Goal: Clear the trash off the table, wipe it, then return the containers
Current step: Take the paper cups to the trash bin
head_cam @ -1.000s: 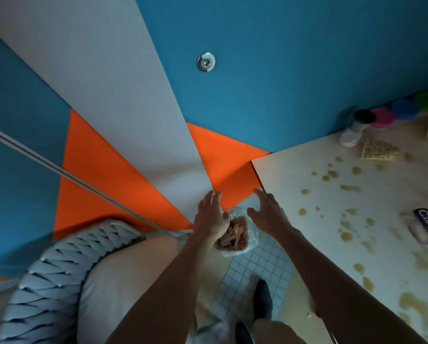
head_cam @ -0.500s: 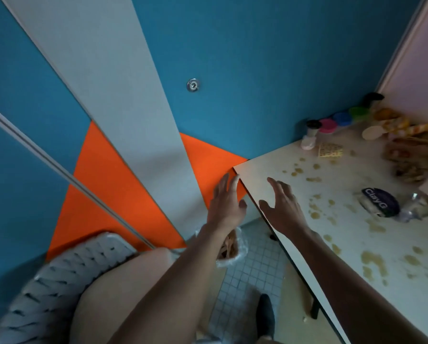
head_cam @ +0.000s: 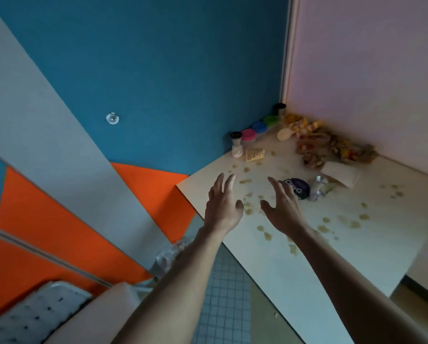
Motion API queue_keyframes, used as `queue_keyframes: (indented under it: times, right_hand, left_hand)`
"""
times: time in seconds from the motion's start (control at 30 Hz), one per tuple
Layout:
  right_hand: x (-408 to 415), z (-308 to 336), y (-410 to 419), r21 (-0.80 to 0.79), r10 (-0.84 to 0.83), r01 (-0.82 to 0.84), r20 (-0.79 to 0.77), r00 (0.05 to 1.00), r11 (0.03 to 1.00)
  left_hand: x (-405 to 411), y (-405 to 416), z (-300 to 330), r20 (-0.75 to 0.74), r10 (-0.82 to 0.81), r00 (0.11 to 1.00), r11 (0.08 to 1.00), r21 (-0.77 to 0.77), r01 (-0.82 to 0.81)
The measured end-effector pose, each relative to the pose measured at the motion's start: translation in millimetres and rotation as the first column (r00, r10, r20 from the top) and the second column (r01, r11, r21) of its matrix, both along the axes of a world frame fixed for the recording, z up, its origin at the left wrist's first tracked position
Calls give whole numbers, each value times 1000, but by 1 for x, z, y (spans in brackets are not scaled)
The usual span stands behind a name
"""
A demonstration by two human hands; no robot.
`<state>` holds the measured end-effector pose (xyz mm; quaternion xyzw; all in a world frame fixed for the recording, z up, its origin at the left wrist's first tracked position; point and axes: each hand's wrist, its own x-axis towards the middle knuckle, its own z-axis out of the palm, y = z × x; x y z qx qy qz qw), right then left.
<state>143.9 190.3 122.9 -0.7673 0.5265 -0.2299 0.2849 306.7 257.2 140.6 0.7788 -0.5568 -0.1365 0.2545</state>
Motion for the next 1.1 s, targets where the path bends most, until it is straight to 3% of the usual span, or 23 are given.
queue_keyframes:
  times: [0.23,0.53,1.1]
  right_hand:
    - [-109,5,-40,-20,-17,17,39,999,1000]
    - [-242,-5,-88,74,33,-32,-16,999,997]
    - [-356,-51,-207,147,125,-98,-187,974,984]
  left_hand:
    - [-105,-40,-1,0,-21,1000,1000,13,21]
    - [-228,-79,-18,-57,15,998,997,80,-10]
    - [-303,-193,-97,-126,136,983,961,259,-100]
